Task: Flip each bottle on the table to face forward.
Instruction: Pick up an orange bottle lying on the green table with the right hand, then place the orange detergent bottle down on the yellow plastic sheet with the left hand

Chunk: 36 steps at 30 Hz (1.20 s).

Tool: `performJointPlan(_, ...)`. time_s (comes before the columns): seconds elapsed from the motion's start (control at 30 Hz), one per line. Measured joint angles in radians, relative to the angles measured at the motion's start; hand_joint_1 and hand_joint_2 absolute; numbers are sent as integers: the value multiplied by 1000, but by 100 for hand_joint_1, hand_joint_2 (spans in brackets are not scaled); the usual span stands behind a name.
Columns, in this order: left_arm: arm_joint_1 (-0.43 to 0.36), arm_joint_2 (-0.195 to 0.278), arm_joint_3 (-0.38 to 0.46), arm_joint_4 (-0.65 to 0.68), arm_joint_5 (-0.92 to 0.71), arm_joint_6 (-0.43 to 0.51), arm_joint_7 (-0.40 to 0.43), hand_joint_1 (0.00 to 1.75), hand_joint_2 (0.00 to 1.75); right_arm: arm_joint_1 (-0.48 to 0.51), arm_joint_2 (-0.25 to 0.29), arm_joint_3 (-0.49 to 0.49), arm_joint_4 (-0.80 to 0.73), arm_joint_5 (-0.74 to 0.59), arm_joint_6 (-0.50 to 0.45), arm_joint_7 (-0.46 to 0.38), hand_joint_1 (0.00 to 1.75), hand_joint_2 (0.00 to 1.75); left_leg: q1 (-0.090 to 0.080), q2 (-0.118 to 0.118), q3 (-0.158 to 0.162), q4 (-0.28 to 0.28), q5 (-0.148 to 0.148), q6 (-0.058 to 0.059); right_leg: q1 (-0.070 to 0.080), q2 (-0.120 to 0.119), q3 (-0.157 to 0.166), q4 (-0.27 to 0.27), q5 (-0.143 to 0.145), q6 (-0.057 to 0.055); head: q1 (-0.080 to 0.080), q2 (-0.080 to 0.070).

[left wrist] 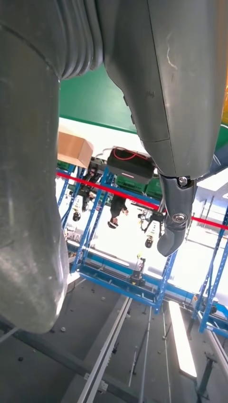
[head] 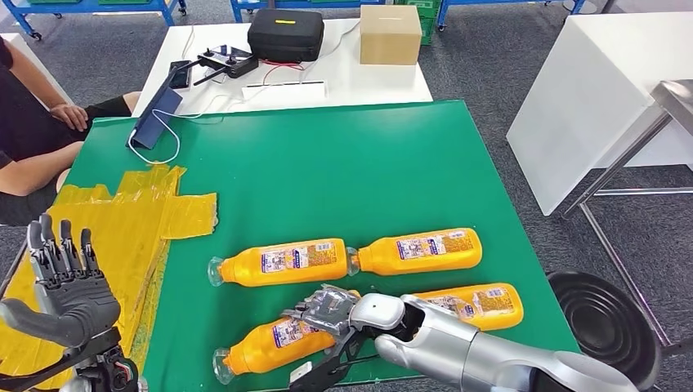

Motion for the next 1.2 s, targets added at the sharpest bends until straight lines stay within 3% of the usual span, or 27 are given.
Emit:
performJointPlan(0.1, 2, 0, 1, 0, 3, 0, -1, 0, 0, 12, 1, -19, -3, -26, -16, 7, 175, 175, 0, 0, 0, 0, 0, 0, 0, 0, 0, 0, 0, 0, 0, 0)
performJointPlan(0.2, 11, 1, 6, 0, 12, 6, -8, 0, 0, 65, 2, -79, -33, -81, -116, -11, 175, 175, 1, -1, 0, 0, 1, 0, 0, 0, 1, 0, 0, 0, 0, 0)
performJointPlan(0.37, 57, -1, 50, -24, 32, 33, -20, 0, 0, 310, 11, -284, -213, -99, -347, -84, 175, 175, 2, -2, -6, 0, 0, -1, 1, -1, -5, 0, 0, 0, 0, 0)
performJointPlan(0.5, 99, -12, 99, -54, 37, 2, -19, 0, 175, 488, 13, -446, -404, -91, -402, -125, 175, 175, 2, -4, -13, 0, 0, -1, 3, -2, -11, 0, -1, -1, 0, 0)
performJointPlan(0.77, 125, -29, 141, -70, 51, -91, 48, 0, 175, 615, 44, -632, -542, -91, -366, -189, 175, 175, 1, -4, -14, 0, -1, 0, 1, -2, -12, 0, -1, 0, 0, 0)
performJointPlan(1.03, 143, -38, 139, -73, 62, -127, 85, 0, 175, 633, 74, -677, -562, -100, -358, -193, 175, 175, 1, -4, -14, 0, 0, -1, 1, -2, -12, 0, -1, 0, 0, 0)
performJointPlan(1.2, 186, -35, 77, -85, 100, -254, 195, 0, 175, 580, 112, -683, -536, -146, -312, -168, 175, 175, 1, -4, -15, 0, 0, -1, 1, -2, -13, 0, -1, 0, 0, 0)
